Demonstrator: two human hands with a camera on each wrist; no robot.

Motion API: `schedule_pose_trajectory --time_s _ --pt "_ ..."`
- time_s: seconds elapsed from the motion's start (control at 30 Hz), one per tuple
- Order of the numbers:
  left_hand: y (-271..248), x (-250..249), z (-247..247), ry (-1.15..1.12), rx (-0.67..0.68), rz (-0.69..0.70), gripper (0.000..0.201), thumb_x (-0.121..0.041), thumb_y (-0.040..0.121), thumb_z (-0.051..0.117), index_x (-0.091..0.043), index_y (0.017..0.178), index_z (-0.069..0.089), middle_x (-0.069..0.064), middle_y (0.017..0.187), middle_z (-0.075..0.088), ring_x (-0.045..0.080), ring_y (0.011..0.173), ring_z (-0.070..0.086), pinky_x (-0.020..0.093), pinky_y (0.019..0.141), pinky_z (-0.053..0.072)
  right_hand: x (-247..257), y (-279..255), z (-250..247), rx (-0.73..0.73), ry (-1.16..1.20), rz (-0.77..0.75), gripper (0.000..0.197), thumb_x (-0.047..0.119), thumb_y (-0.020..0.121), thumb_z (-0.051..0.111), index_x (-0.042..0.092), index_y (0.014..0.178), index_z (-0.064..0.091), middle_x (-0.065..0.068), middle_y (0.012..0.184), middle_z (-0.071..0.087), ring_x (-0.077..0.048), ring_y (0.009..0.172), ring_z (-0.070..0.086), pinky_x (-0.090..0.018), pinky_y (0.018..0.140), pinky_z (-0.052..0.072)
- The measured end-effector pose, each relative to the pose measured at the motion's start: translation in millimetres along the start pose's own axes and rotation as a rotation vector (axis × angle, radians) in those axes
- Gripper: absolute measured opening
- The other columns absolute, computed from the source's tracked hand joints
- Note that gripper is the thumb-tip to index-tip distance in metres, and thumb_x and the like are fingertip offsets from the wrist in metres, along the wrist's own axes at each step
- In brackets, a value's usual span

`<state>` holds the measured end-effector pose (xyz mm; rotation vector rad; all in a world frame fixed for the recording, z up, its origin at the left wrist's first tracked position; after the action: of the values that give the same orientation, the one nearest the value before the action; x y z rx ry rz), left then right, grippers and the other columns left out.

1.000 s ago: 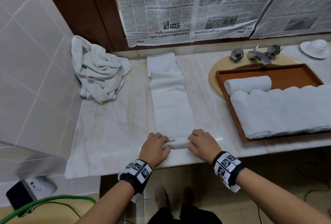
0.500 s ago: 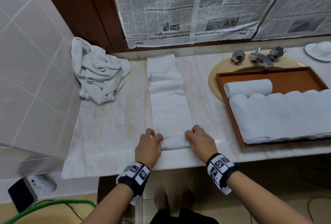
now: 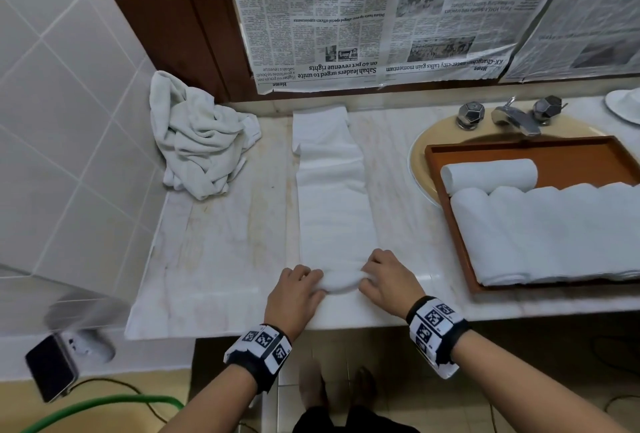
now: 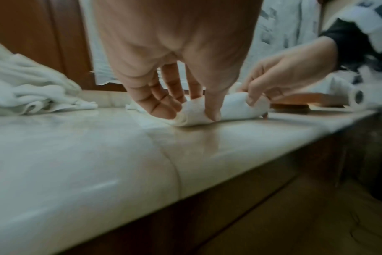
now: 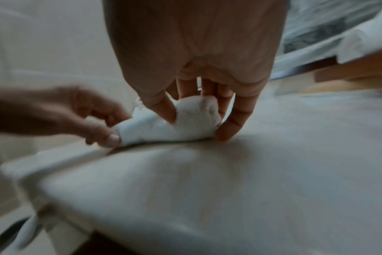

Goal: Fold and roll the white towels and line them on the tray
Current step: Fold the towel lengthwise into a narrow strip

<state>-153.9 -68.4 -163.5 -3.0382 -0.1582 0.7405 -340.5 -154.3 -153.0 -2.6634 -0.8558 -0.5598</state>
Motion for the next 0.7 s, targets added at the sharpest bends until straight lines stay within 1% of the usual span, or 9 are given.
schedule_pose_trajectory --time_s 0.07,0.17,0.27,0.37,0.47,0.53,0.57,0.63,0.7 --pt "4 3 -2 -0.013 -0.005 0.019 0.032 -0.039 0.091 0.062 -0.022 0.118 0.067 -0.004 0.110 0.064 0.022 0.103 0.053 0.039 0.075 0.054 -6 3 -6 0.056 0.102 0.043 0.028 0.029 0.095 0.053 0.009 0.106 0.068 -0.005 0.106 0.056 -0.020 0.102 0.051 -0.030 0.084 0.043" --pt "4 9 -1 -0.042 0.010 0.002 0.049 -0.052 0.091 0.041 -0.020 0.119 0.067 -0.004 0.107 0.066 0.020 0.103 0.052 0.032 0.082 0.050 -14 1 -12 0.076 0.238 0.081 0.029 0.029 0.098 0.056 0.011 0.119 0.066 -0.004 0.114 0.065 -0.020 0.108 0.058 -0.024 0.092 0.039" --pt "5 14 1 -0.195 0.046 -0.107 0.039 -0.048 0.096 0.041 -0.022 0.115 0.063 -0.004 0.103 0.066 0.018 0.098 0.054 0.030 0.084 0.044 -19 -4 -13 0.008 0.350 0.164 0.026 0.034 0.097 0.059 0.016 0.115 0.065 -0.001 0.104 0.068 -0.019 0.097 0.063 -0.022 0.083 0.043" --pt "12 9 -3 -0.321 0.027 -0.217 0.020 -0.039 0.101 0.049 -0.021 0.104 0.059 -0.007 0.082 0.062 0.015 0.078 0.057 0.030 0.069 0.042 -17 -6 -10 -0.069 0.279 0.215 0.023 0.033 0.098 0.055 0.020 0.117 0.053 0.002 0.101 0.055 -0.018 0.086 0.056 -0.033 0.080 0.047" --pt "19 11 -4 -0.283 0.025 -0.319 0.032 -0.048 0.099 0.050 -0.017 0.093 0.056 -0.006 0.070 0.057 0.016 0.069 0.056 0.032 0.062 0.042 -6 -7 -7 -0.139 0.031 0.123 0.022 0.009 0.086 0.066 0.021 0.104 0.060 -0.001 0.100 0.054 -0.025 0.080 0.057 -0.034 0.062 0.049" --pt "21 12 -6 -0.234 0.017 -0.336 0.036 -0.050 0.098 0.050 -0.016 0.088 0.056 -0.003 0.074 0.058 0.019 0.072 0.057 0.033 0.064 0.044 -5 -8 -1 -0.139 -0.054 0.053 0.034 -0.005 0.065 0.075 0.018 0.089 0.064 -0.002 0.090 0.057 -0.025 0.076 0.056 -0.030 0.053 0.045" --pt "22 11 -8 -0.216 0.004 -0.319 0.034 -0.049 0.098 0.051 -0.016 0.089 0.057 -0.003 0.079 0.057 0.019 0.074 0.056 0.033 0.064 0.044 -2 -8 -1 -0.150 -0.063 0.022 0.031 -0.004 0.064 0.075 0.016 0.085 0.065 -0.002 0.089 0.058 -0.024 0.076 0.056 -0.029 0.052 0.046" --pt "23 3 -11 -0.159 -0.026 -0.239 0.026 -0.042 0.100 0.050 -0.018 0.099 0.059 -0.004 0.096 0.053 0.018 0.079 0.055 0.031 0.064 0.043 0 -11 -5 -0.156 -0.090 -0.027 0.010 0.014 0.077 0.063 0.014 0.087 0.065 -0.001 0.092 0.058 -0.023 0.082 0.056 -0.034 0.057 0.051" --pt "20 -6 -10 -0.088 -0.053 -0.130 0.021 -0.038 0.101 0.050 -0.021 0.107 0.060 -0.005 0.109 0.050 0.017 0.091 0.053 0.030 0.065 0.045 1 -14 -3 -0.083 -0.131 -0.044 0.028 0.035 0.076 0.052 0.015 0.092 0.065 -0.001 0.097 0.058 -0.023 0.088 0.054 -0.036 0.063 0.050"
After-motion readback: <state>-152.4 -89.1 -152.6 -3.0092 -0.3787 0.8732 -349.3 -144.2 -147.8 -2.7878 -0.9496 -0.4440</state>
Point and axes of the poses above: each hand's wrist, its own y-axis towards the middle knuckle, its own z-axis out of the palm, x = y × z, the point moved 5 cm from there along y, towards the middle knuckle
